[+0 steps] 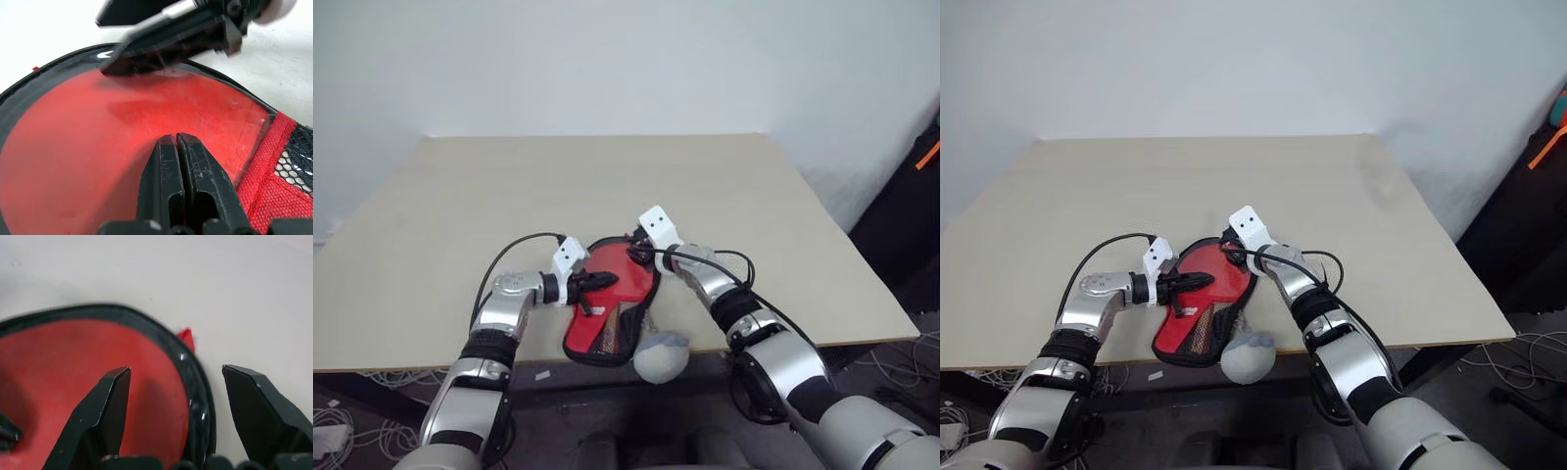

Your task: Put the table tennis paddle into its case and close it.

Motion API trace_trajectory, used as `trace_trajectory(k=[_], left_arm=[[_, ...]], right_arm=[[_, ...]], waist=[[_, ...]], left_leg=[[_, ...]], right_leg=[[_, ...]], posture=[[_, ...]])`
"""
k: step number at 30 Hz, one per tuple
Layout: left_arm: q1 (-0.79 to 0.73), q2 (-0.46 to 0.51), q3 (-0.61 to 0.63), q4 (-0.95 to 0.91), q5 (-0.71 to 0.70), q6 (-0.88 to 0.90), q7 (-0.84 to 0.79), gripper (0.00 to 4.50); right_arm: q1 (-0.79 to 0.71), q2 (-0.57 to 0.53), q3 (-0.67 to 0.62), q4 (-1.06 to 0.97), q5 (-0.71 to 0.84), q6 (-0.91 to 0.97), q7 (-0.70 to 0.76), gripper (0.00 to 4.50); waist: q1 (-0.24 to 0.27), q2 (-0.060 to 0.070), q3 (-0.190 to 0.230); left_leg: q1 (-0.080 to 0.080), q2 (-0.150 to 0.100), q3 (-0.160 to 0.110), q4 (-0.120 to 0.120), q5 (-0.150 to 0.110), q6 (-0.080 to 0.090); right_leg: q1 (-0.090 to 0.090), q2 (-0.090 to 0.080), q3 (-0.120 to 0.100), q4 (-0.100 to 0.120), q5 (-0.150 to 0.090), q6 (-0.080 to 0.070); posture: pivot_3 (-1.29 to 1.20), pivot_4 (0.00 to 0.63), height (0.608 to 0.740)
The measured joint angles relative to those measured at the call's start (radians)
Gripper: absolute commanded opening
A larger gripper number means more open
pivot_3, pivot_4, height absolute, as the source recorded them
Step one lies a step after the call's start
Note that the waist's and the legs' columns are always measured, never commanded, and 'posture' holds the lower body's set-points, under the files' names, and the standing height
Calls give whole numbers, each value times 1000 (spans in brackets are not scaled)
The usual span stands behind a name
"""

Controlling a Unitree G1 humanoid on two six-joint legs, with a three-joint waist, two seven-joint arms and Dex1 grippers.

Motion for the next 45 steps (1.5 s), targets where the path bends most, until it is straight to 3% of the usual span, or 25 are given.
trace_trajectory(k=[4, 7, 13, 23, 30, 45], left_arm=[[-8, -2, -7, 10, 3, -7, -5, 0], [-13, -7, -8, 20, 3, -11, -10, 0], [-27, -18, -10, 40, 4, -15, -14, 0], [-60, -34, -18, 105, 10, -48, -33, 0], [-91, -47, -18, 161, 24, -75, -49, 0], [-124, -62, -22, 217, 43, -112, -61, 0]], right_arm=[[11, -60, -19, -106, 6, 56, 11, 3040], [88, -149, -39, -344, 18, 155, 40, 3040], [383, -352, -59, -857, 85, 481, 161, 3040], [657, -605, -161, -1466, 397, 952, 351, 3040], [725, -667, -167, -1576, 534, 997, 395, 3040], [803, -827, -118, -1689, 665, 949, 459, 3040]], waist=[[4, 0, 0], [6, 0, -1], [19, 1, -1], [30, 1, -2], [35, 1, -2], [52, -1, -2]], left_leg=[[-1, 0, 0, 0, 0, 0], [-1, -1, 0, 0, 0, 0], [-1, -1, 0, 0, 0, 0], [-1, -1, 0, 1, 0, 0], [0, -2, -1, 1, 0, 0], [0, -1, 0, 2, -1, 1]], right_leg=[[0, 0, 0, 0, 0, 0], [0, 0, 0, -1, 0, 0], [0, 0, 0, -1, -1, 2], [0, -1, 0, -3, -5, 2], [1, -2, -2, -5, -5, 2], [1, -2, -1, -5, -5, 2]], posture=[[0, 0, 740], [0, 0, 740], [0, 0, 740], [0, 0, 740], [0, 0, 740], [0, 0, 740]])
